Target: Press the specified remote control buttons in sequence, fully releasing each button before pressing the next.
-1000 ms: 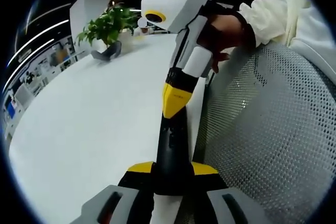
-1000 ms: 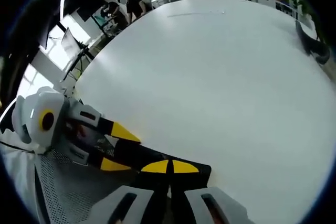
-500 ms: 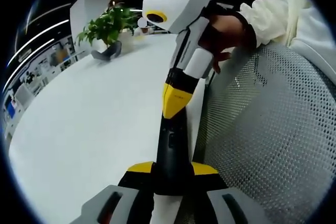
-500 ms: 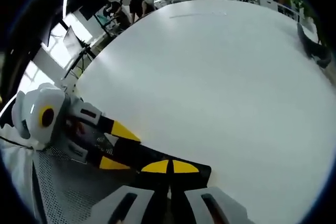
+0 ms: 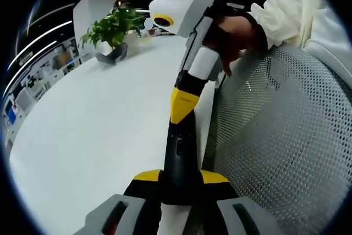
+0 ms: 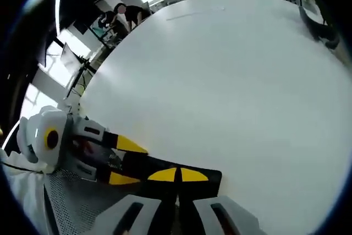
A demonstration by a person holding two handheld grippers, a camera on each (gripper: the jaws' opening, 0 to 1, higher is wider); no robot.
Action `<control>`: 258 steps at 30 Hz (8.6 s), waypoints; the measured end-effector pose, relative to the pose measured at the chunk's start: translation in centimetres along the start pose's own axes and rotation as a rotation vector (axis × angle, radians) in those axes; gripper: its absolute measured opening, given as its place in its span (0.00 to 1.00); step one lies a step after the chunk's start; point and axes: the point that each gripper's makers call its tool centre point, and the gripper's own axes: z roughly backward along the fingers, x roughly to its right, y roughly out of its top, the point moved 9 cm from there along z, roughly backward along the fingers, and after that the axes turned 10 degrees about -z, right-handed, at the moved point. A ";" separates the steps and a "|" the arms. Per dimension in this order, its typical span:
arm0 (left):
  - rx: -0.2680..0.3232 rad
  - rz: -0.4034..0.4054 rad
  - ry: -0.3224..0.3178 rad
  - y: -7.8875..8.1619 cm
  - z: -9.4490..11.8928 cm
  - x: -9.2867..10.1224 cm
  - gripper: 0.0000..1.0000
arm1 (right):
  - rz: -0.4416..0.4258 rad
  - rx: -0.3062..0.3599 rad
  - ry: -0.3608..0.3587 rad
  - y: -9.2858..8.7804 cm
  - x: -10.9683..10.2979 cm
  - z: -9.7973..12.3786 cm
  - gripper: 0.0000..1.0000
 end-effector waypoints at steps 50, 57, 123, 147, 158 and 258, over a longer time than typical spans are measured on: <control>0.002 -0.005 -0.001 0.0 0.0 0.0 0.24 | -0.012 -0.001 0.035 -0.1 -0.3 -0.2 0.00; 0.001 -0.003 0.000 0.0 0.0 0.0 0.24 | 0.050 0.002 -0.002 0.0 -0.3 -0.2 0.00; 0.008 0.000 0.002 0.0 0.0 0.1 0.24 | 0.060 -0.090 0.000 -0.7 -1.3 -0.1 0.00; 0.001 -0.006 -0.003 0.0 0.0 0.0 0.24 | 0.008 -0.085 0.028 -0.6 -0.8 -0.1 0.00; -0.001 -0.008 -0.012 0.1 0.0 -0.1 0.25 | -0.017 -0.094 0.029 -0.6 -0.8 -0.1 0.00; 0.010 -0.020 -0.016 0.1 -0.2 0.1 0.25 | 0.047 -0.076 -0.065 -0.4 -0.3 0.3 0.00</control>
